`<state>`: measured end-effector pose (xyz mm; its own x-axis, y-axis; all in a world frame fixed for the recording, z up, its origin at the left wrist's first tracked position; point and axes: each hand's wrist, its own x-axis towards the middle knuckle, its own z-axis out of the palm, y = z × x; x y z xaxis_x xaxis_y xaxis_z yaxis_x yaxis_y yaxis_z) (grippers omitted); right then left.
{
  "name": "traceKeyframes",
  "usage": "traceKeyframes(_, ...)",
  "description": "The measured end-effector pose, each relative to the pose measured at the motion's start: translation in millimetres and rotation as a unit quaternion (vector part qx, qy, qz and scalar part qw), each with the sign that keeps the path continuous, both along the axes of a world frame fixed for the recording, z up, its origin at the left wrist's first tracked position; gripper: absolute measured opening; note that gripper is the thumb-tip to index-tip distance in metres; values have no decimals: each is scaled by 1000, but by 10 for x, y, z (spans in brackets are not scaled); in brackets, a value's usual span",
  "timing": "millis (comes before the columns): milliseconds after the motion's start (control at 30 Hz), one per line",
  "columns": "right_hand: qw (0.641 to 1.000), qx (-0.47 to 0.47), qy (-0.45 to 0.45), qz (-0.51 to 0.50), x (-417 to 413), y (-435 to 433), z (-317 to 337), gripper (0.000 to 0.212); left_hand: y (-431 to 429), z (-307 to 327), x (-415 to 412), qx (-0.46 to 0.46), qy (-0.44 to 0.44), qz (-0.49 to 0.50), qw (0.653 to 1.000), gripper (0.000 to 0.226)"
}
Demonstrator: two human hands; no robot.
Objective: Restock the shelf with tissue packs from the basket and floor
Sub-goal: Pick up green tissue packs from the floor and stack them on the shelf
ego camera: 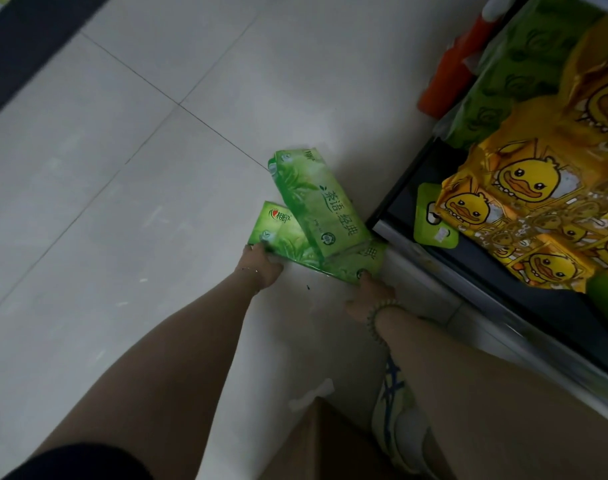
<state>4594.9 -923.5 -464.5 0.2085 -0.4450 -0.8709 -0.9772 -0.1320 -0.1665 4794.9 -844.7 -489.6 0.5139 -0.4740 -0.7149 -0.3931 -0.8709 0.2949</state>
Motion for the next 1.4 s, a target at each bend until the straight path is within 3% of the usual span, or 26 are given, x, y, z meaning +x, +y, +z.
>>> traceKeyframes(167, 991, 63, -46, -104, -23, -10, -35, 68, 30, -50, 42, -9, -2, 21, 1000, 47)
traceKeyframes(333, 975, 61, -82, -196, -61, -17, 22, 57, -1, -37, 45, -55, 22, 92, 994, 30)
traceKeyframes(533, 932, 67, -114, -336, -49, 36, -8, 59, 47, 35, 61, -58, 46, 174, 982, 38)
traceKeyframes(767, 953, 17, -50, -298, -8, 104, -157, 91, 177, 32, 7, -45, 101, 248, 962, 65)
traceKeyframes(900, 963, 5, -5, -268, -57, 55, -237, 85, 217, 24, -54, -32, 109, 255, 960, 67)
traceKeyframes(1033, 964, 36, -71, -254, -57, -12, -276, 88, 233, -6, -84, -32, 115, 257, 959, 61)
traceKeyframes(1133, 982, 11, -49, -184, -56, -82, -227, 75, 266, -19, -86, -29, 132, 267, 954, 72)
traceKeyframes(1267, 983, 22, -26, -181, -112, -99, -196, 64, 288, 39, -84, -27, 115, 264, 957, 81)
traceKeyframes(1400, 983, 52, -3, -175, -86, -42, -77, 81, 261, 134, -64, -13, 72, 239, 968, 65)
